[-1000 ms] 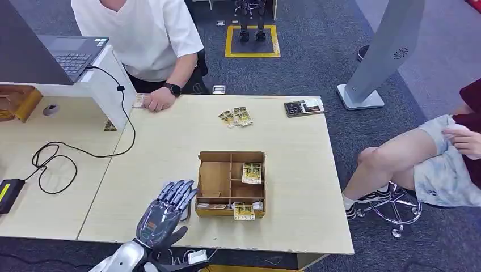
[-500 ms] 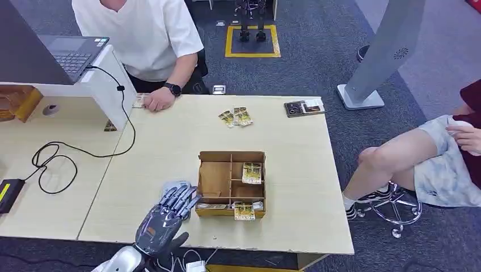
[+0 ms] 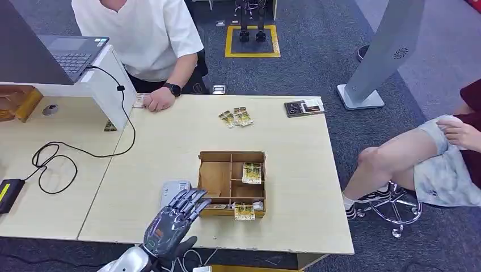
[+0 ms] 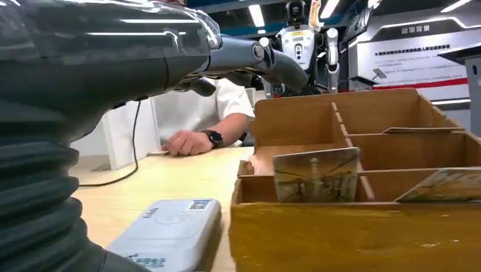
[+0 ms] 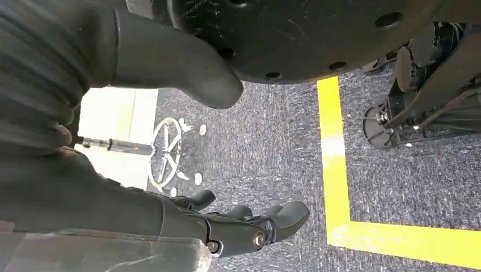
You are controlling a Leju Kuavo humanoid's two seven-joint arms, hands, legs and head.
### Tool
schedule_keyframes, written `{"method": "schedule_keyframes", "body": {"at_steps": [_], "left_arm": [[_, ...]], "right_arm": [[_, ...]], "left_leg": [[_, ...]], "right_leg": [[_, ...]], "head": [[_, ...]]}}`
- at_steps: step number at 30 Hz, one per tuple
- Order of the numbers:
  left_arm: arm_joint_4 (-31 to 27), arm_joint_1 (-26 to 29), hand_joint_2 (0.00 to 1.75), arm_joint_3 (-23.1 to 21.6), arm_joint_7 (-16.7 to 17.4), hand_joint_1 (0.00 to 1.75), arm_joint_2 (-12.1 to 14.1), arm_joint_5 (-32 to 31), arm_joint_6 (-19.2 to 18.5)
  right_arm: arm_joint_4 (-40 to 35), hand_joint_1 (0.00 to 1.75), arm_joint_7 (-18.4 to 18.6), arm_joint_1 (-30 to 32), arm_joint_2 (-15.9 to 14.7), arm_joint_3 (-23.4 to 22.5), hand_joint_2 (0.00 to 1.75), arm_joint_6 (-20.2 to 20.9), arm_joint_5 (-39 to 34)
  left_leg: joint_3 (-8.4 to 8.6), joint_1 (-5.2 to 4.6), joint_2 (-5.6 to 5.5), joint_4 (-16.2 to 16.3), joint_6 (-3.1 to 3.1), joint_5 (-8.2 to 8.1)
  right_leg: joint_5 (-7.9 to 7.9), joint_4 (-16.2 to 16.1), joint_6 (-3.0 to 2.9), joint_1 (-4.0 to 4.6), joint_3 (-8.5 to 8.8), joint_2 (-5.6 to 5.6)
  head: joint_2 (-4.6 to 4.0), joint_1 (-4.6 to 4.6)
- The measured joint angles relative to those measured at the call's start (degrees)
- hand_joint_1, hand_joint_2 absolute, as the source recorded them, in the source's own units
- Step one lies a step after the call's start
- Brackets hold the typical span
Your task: Pass the card to the sensor for recognition and then transmit it.
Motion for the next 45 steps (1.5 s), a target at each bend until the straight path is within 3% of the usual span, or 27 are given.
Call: {"method": "schedule_keyframes", "body": {"at_steps": [20,36,45], "left_arm": [[4.9,-5.4,1.75,-1.9,2.3,0.0,-6.1,0.2,-1.9],[8.8,-7.6,1.75,-3.1,2.8,0.0,-8.3,0.8,-5.0],[10.4,-8.5,1.75,-4.3,5.6,0.0,-8.8,-1.2,-6.0]], "right_arm": [[-0.1,0.0,0.2,-0.2,-0.2,0.1,1.75,0.1,0.0],[-0.2,0.0,0.3,-0.4,-0.5,0.9,1.75,0.2,0.0],[-0.6,0.0,0.4,-0.4,-0.7,1.4,1.75,0.2,0.0]], "left_leg": [[0.0,0.0,0.0,0.0,0.0,0.0],[0.0,0.0,0.0,0.0,0.0,0.0],[0.0,-0.01,0.0,0.0,0.0,0.0]], "right_leg": [[0.0,0.0,0.0,0.0,0.0,0.0],[0.0,0.0,0.0,0.0,0.0,0.0],[0.0,0.0,0.0,0.0,0.0,0.0]], "head": [[0.0,0.02],[0.0,0.02],[0.0,0.0]]}}
